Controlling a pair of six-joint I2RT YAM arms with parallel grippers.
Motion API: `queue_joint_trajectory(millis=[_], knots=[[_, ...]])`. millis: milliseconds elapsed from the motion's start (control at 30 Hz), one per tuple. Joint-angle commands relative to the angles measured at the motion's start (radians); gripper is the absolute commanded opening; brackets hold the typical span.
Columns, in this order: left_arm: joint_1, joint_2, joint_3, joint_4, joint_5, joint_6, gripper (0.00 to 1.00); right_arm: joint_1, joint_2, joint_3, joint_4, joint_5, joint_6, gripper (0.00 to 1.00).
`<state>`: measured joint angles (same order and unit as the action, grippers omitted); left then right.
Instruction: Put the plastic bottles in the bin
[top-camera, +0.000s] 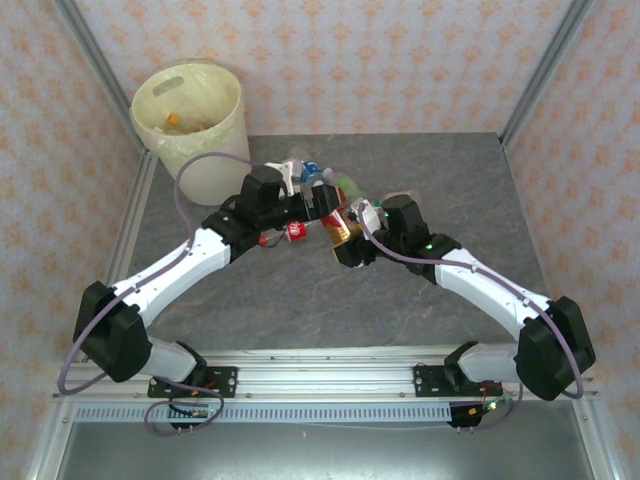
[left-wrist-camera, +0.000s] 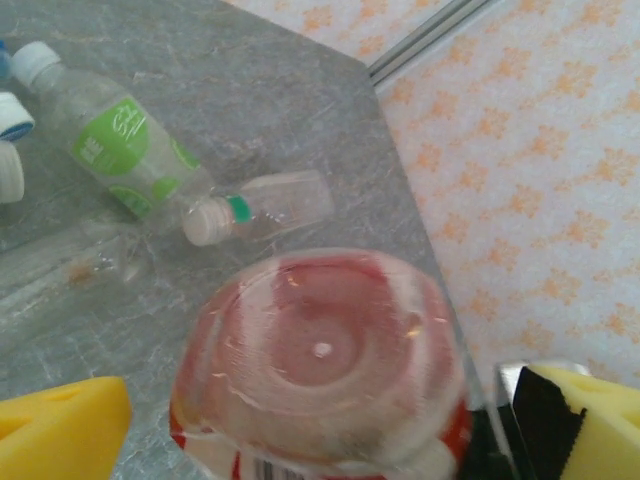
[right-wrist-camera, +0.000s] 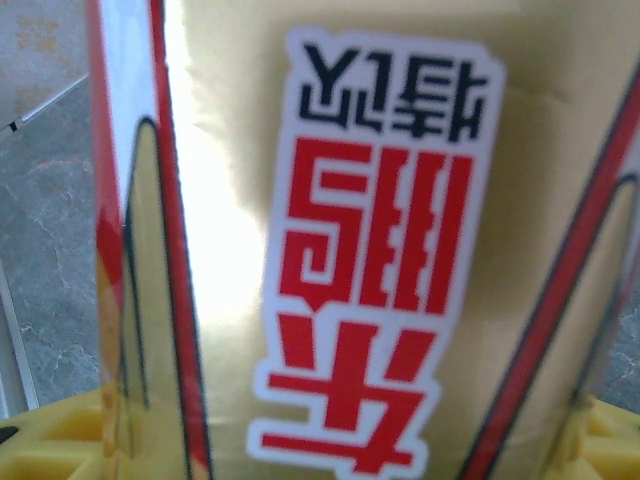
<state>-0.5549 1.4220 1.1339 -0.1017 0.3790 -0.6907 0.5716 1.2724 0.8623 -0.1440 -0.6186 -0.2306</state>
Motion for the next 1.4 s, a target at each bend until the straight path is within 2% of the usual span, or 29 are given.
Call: queue_joint_trajectory(millis=[0,167,367,567,733,800,867,900,933,967,1133,1367], knots=[[-0.017,0.013,0.051,-0.058,-0.076,-0.004,1.0,0.007,-0.016,0.017,0.065,-0.02,0.022,0.51],[-0.03,0.078,0.084,-0.035,0.035,-0.015,1.0,0.016,-0.022,0.019,0.107,-0.023,0.04,0.51],[-0.066,0.124,0.127,-0.037,0.019,-0.016,0.96,0.028,-0.015,0.032,0.118,-0.025,0.049,0.51],[-0.074,0.158,0.147,-0.028,0.035,-0.03,0.75,0.028,-0.027,0.013,0.17,-0.012,0.086,0.53],[-0.074,0.146,0.144,-0.019,0.025,-0.023,0.64,0.028,-0.037,0.005,0.176,0.022,0.085,0.56],[-0.074,0.139,0.142,-0.025,0.013,-0.02,0.61,0.028,-0.039,0.003,0.176,0.036,0.09,0.6],[-0.074,0.127,0.132,-0.02,-0.005,-0.018,0.59,0.028,-0.04,0.003,0.177,0.07,0.113,0.72],[-0.074,0.117,0.123,-0.015,-0.022,-0.019,0.59,0.028,-0.042,0.002,0.176,0.095,0.128,0.78],[-0.074,0.106,0.109,-0.004,-0.041,-0.022,0.59,0.028,-0.044,-0.001,0.176,0.108,0.134,0.93],[-0.074,0.096,0.096,0.006,-0.056,-0.025,0.59,0.028,-0.046,-0.004,0.176,0.113,0.134,0.99],[-0.067,0.05,0.053,0.026,-0.145,-0.046,0.59,0.028,-0.061,-0.024,0.178,0.121,0.132,0.99],[-0.031,0.013,0.042,0.017,-0.178,-0.049,0.59,0.028,-0.096,-0.038,0.183,0.153,0.138,0.99]])
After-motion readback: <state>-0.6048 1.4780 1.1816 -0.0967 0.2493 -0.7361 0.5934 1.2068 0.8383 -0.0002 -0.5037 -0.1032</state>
